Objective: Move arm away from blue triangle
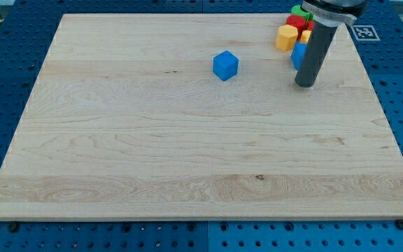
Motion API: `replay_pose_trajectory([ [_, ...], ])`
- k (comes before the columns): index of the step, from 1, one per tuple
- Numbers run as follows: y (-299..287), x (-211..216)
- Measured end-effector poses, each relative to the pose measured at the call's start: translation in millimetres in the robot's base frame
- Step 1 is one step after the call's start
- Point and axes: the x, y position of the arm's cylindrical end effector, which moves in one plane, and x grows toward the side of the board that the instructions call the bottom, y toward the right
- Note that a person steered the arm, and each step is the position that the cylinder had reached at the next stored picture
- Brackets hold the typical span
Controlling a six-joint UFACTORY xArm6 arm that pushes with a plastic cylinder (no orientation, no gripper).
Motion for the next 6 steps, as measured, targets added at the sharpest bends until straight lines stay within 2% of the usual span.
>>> replay_pose_trajectory([
  [2, -40.6, 47.9],
  [4, -44.7, 48.9],
  [6, -83.4, 64.6],
])
